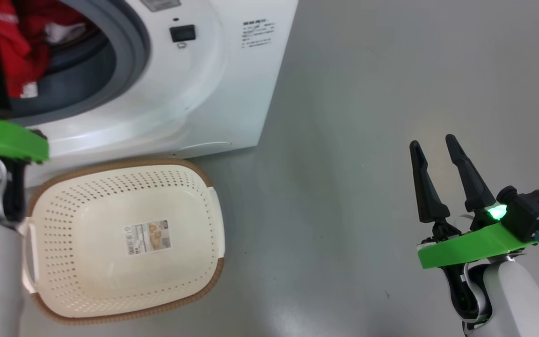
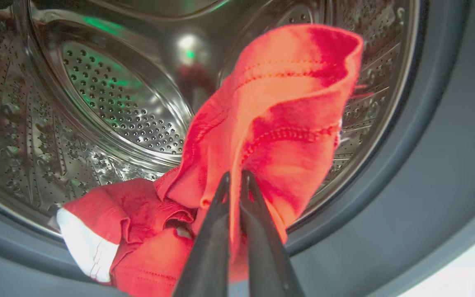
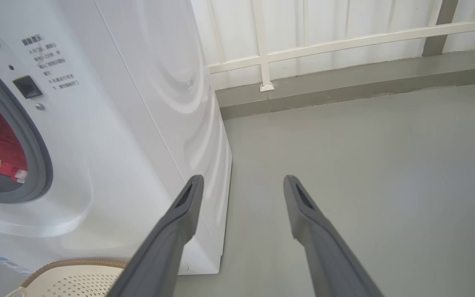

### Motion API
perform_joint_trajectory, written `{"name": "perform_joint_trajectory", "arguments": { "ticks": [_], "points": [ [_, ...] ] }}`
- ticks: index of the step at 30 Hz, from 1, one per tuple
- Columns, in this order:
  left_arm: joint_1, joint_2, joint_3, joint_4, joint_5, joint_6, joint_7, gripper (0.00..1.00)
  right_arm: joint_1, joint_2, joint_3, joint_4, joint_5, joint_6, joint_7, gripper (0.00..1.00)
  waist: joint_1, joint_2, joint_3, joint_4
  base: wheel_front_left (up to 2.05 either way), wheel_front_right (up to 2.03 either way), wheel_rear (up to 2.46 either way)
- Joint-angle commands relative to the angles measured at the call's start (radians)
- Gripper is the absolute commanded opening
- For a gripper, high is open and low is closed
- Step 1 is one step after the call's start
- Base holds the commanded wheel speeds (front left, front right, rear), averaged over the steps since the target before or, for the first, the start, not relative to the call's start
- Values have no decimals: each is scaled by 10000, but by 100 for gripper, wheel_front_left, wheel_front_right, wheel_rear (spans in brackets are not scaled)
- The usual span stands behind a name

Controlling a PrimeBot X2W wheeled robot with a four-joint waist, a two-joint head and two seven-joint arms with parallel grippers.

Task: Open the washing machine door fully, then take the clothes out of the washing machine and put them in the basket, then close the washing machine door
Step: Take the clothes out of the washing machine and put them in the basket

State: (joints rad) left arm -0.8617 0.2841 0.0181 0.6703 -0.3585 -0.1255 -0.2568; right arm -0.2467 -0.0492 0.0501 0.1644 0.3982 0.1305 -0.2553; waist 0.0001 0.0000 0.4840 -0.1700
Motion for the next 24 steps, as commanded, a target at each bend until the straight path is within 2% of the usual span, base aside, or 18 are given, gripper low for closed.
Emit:
{"name": "perform_joint_trajectory", "arguments": {
  "ticks": [1, 9, 24],
  "points": [
    [506, 224, 459, -718, 260, -51, -49, 0, 251, -70, 155, -180, -177, 2, -65, 100, -1, 0, -230, 223, 0, 0, 0],
    [1769, -460, 951, -2528, 688, -51, -49, 0, 521, -202, -24, -115, -248, 2, -65, 100, -1, 0, -636, 592, 0, 0, 0],
    [4085, -1242, 1281, -6164, 1123, -52, -49, 0, 973, -268, -149, -32, -222, 2, -65, 100, -1, 0, -1260, 1045, 0, 0, 0]
  ]
}}
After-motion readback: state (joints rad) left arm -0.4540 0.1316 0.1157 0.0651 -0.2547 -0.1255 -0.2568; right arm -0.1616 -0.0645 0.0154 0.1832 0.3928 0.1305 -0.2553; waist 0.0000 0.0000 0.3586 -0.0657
